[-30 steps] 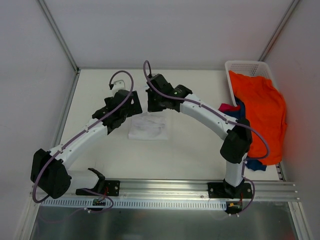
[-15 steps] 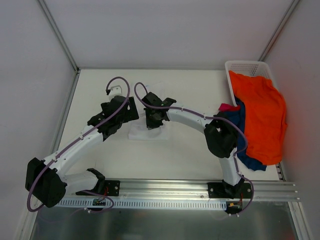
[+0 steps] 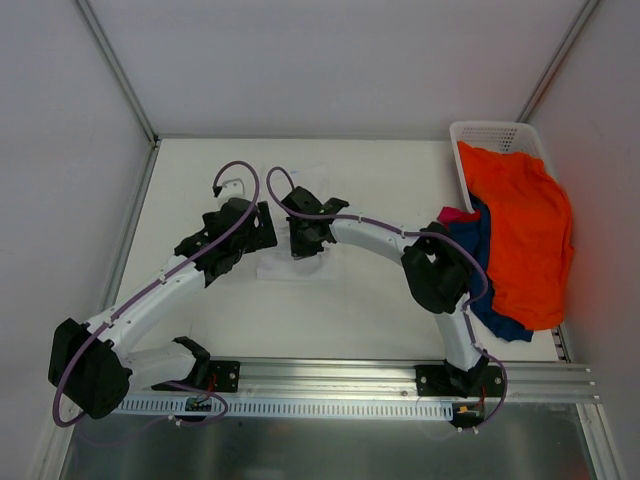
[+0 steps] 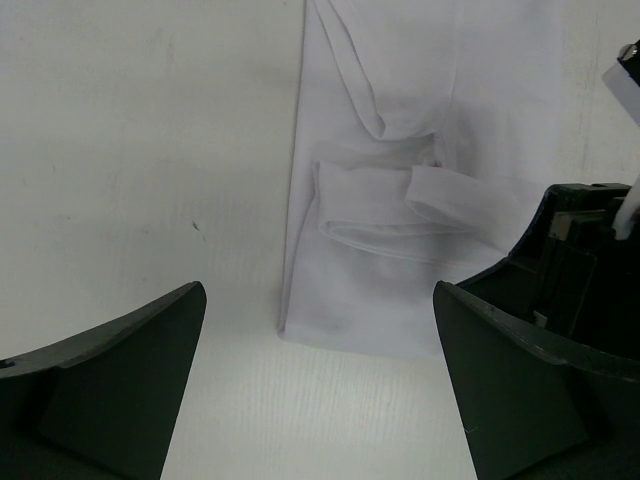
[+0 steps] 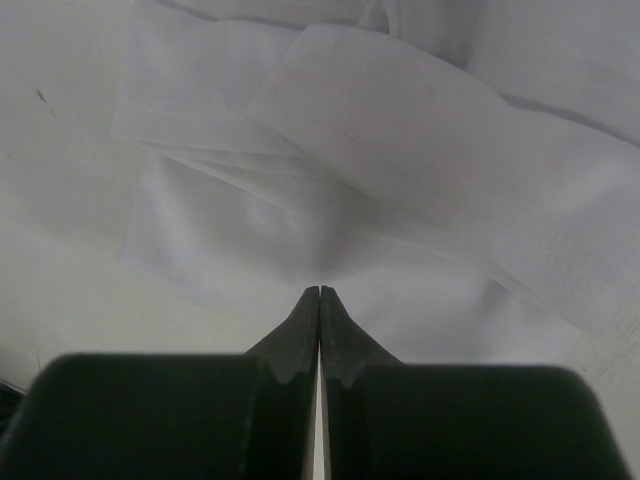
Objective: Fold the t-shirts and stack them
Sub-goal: Fold the folded rectangular tshirt in 1/3 of the way
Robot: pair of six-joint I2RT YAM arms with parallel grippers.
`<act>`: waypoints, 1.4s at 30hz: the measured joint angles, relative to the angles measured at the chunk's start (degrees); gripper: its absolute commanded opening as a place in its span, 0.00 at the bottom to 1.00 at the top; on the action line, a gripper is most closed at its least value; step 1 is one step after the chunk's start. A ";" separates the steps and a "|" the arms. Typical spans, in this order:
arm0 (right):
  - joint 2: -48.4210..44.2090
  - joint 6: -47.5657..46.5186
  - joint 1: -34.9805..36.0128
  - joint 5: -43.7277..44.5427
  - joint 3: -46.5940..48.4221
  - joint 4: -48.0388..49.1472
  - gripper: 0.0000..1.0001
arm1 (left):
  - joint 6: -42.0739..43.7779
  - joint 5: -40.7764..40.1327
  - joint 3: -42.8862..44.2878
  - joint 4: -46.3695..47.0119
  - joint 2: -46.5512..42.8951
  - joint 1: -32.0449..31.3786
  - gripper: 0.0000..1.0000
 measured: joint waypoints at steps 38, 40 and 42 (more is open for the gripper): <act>7.72 -0.68 -6.03 -1.53 4.07 1.42 0.01 | -0.17 0.50 -2.08 0.00 -0.15 0.00 0.99; 8.28 -0.92 -6.40 -1.53 5.11 1.20 0.01 | -0.17 0.50 -2.10 0.02 -0.15 0.00 0.99; 9.14 -1.40 -6.82 -1.53 6.93 0.76 0.00 | -0.17 0.50 -2.10 0.02 -0.15 0.00 0.99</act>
